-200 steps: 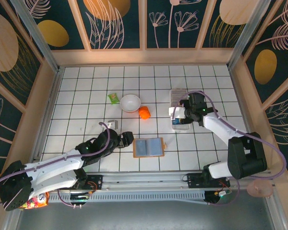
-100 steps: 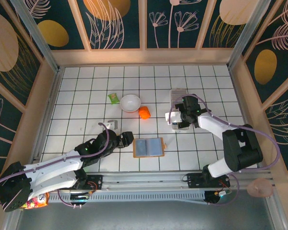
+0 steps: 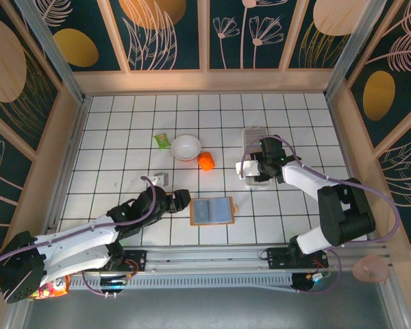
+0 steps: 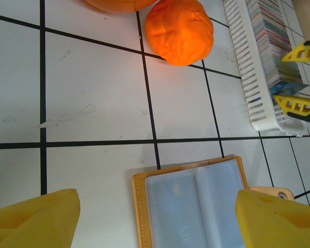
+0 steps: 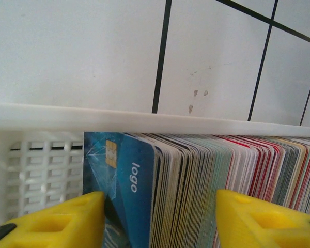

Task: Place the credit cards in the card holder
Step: Pick up the credit card from the storage box.

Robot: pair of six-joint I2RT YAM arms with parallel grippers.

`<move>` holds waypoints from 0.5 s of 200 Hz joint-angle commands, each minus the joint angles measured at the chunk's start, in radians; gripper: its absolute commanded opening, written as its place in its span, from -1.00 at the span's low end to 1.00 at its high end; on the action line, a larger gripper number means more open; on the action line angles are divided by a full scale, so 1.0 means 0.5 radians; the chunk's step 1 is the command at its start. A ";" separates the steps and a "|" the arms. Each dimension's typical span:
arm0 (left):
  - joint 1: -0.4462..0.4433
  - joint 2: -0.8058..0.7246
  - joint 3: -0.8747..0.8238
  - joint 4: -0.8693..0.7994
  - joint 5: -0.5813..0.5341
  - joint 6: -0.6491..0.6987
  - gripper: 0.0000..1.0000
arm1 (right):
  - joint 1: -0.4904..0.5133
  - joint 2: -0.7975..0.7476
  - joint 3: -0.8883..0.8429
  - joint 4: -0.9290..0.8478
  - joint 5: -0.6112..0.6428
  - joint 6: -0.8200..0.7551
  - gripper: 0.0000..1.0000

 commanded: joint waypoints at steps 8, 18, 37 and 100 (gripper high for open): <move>-0.010 0.005 -0.037 0.059 0.023 -0.038 0.56 | -0.001 -0.065 0.008 0.039 0.086 -0.050 -0.11; -0.010 0.005 -0.039 0.059 0.030 -0.039 0.55 | -0.003 -0.070 0.007 0.039 0.086 -0.056 -0.16; -0.009 0.005 -0.045 0.065 0.035 -0.049 0.53 | -0.004 -0.078 0.007 0.034 0.089 -0.057 -0.29; -0.009 0.010 -0.054 0.096 0.068 -0.074 0.50 | -0.010 -0.134 -0.014 0.064 0.122 -0.060 -0.41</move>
